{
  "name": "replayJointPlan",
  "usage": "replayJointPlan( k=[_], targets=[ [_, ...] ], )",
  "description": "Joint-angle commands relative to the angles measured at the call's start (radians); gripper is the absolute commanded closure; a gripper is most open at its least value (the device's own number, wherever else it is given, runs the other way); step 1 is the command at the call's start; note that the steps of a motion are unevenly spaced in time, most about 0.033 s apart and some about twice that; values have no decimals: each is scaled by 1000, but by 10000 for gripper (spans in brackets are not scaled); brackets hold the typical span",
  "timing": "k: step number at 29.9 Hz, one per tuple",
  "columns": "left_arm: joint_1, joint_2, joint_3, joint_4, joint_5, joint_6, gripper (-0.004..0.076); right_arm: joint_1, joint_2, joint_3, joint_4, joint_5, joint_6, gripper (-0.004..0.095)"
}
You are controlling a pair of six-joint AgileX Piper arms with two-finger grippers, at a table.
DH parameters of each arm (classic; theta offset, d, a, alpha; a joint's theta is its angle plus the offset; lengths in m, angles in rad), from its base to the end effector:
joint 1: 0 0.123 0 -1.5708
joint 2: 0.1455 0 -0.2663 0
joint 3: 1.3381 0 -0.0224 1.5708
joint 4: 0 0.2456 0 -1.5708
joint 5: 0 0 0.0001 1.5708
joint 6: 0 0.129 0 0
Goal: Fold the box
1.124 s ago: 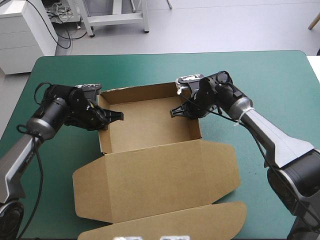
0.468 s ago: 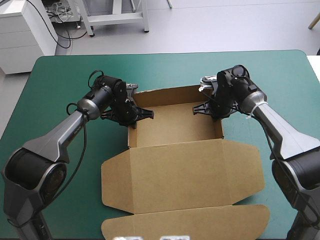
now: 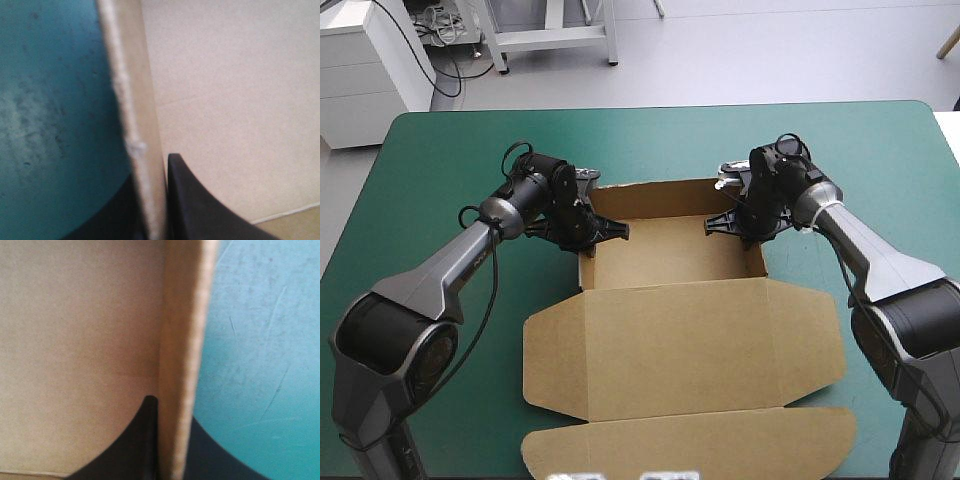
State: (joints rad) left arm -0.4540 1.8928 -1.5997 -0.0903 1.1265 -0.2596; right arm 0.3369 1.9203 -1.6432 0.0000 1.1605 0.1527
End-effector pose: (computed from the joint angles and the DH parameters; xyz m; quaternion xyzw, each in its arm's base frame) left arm 0.3508 -0.1829 0.2075 0.0819 0.9886 -0.0816 0.0964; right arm 0.3775 0.1322 0.2071 -0.0914 0.9897 0.0266 0.1067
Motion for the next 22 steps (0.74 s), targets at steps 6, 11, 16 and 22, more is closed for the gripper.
replayJointPlan(
  k=[6,11,16,22],
  targets=[
    [-15,-38,-26,-16,-58,43,373,15,-39,-66,-60,9,-36,584],
    [-15,-40,-26,-26,-70,43,183,15,-39,-87,-66,-12,0,350],
    [-15,-40,-26,-29,-70,45,151,15,-39,-94,-101,3,-2,330],
    [-13,-42,-49,-12,-40,47,151,15,-43,-99,-99,8,-12,330]
  ],
)
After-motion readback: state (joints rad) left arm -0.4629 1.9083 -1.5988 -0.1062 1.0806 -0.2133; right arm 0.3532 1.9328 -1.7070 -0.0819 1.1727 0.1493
